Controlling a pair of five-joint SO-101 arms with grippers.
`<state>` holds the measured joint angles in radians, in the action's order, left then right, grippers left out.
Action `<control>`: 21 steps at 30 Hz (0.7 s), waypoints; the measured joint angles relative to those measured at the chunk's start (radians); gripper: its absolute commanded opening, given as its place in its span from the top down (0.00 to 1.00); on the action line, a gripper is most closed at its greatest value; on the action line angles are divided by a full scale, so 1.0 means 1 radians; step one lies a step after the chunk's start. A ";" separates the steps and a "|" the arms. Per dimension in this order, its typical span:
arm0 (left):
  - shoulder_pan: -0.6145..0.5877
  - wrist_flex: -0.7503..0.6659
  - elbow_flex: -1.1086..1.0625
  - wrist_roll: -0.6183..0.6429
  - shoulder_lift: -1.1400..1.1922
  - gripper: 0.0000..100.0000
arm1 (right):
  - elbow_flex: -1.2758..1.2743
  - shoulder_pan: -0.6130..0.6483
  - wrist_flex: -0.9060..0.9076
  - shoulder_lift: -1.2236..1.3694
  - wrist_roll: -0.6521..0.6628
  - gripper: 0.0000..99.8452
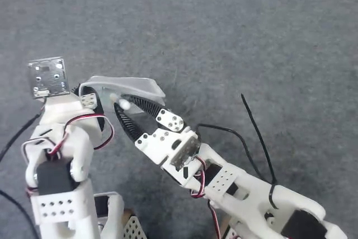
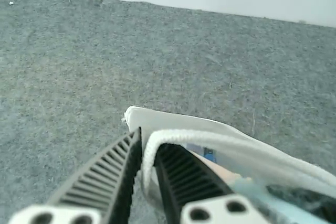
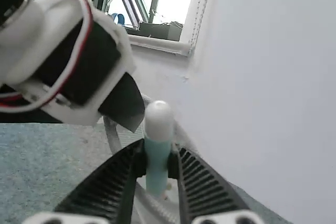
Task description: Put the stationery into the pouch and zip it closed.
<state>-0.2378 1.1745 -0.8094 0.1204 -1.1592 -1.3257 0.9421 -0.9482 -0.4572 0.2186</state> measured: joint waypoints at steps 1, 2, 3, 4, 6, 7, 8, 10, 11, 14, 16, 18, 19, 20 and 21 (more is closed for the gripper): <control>0.000 0.000 0.000 0.000 0.000 0.98 | 0.002 0.000 0.009 -0.002 0.006 0.99; 0.000 0.000 0.000 0.000 0.000 0.98 | 0.002 0.000 0.021 -0.003 0.009 0.99; 0.000 0.000 -0.006 0.000 0.000 0.98 | 0.002 0.000 0.034 -0.003 0.012 0.98; -0.003 0.000 -0.017 0.000 0.000 0.98 | 0.003 0.000 0.043 -0.003 0.015 0.96; -0.005 0.000 -0.026 0.000 0.000 0.98 | 0.003 0.002 0.052 -0.008 0.017 0.88; -0.005 0.000 -0.026 0.000 0.000 0.98 | 0.003 0.002 0.055 -0.008 0.017 0.83; -0.005 0.000 -0.026 0.000 0.000 0.98 | 0.003 0.002 0.058 -0.008 0.017 0.78; -0.005 0.000 -0.026 0.000 0.000 0.98 | 0.003 0.002 0.060 -0.008 0.017 0.71; -0.005 0.000 -0.026 0.000 0.000 0.98 | 0.003 0.002 0.060 -0.008 0.017 0.70; 0.000 0.000 -0.026 0.000 0.000 0.98 | 0.003 0.003 0.060 -0.006 0.017 0.74; 0.002 0.000 -0.026 0.000 0.000 0.98 | 0.003 0.003 0.060 -0.006 0.018 0.76; 0.002 0.000 -0.026 0.000 0.000 0.98 | 0.003 0.003 0.060 -0.006 0.020 0.77; 0.002 0.000 -0.026 0.000 0.000 0.98 | 0.003 0.003 0.060 -0.008 0.020 0.78; 0.002 0.000 -0.026 0.000 0.000 0.98 | 0.003 0.003 0.060 -0.008 0.020 0.78; 0.002 0.000 -0.026 0.000 0.000 0.98 | 0.003 0.003 0.060 -0.009 0.020 0.78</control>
<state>-0.2363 1.1745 -0.8355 0.1204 -1.1592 -1.3226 0.9452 -0.8884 -0.4664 0.2386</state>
